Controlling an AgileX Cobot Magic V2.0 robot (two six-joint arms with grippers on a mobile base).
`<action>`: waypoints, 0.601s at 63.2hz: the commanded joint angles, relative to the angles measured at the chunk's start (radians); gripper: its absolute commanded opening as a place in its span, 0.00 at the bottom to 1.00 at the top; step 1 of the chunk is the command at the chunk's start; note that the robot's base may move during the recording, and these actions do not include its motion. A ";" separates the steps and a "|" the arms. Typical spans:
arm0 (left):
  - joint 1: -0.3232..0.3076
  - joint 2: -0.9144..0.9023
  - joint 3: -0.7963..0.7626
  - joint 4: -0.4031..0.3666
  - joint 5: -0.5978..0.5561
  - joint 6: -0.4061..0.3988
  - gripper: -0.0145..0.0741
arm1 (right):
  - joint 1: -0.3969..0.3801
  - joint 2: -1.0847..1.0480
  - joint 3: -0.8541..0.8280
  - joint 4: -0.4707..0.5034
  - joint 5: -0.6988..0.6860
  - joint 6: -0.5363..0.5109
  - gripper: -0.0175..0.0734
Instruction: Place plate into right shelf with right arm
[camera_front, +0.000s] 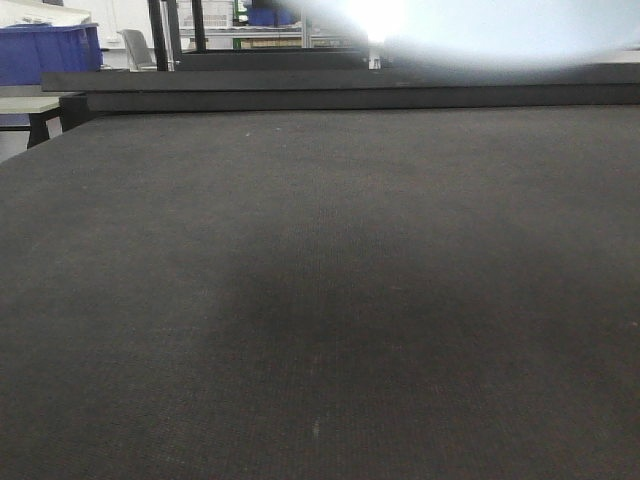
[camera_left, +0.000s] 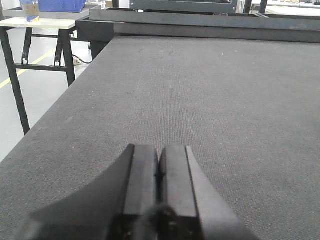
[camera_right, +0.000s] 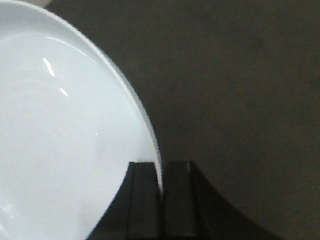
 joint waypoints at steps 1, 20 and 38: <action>0.003 -0.006 0.010 -0.006 -0.086 -0.003 0.11 | -0.001 -0.132 -0.023 -0.054 -0.077 -0.009 0.25; 0.003 -0.006 0.010 -0.006 -0.086 -0.003 0.11 | -0.001 -0.449 0.029 -0.241 -0.103 -0.008 0.25; 0.003 -0.006 0.010 -0.006 -0.086 -0.003 0.11 | -0.001 -0.524 0.231 -0.255 -0.449 0.002 0.25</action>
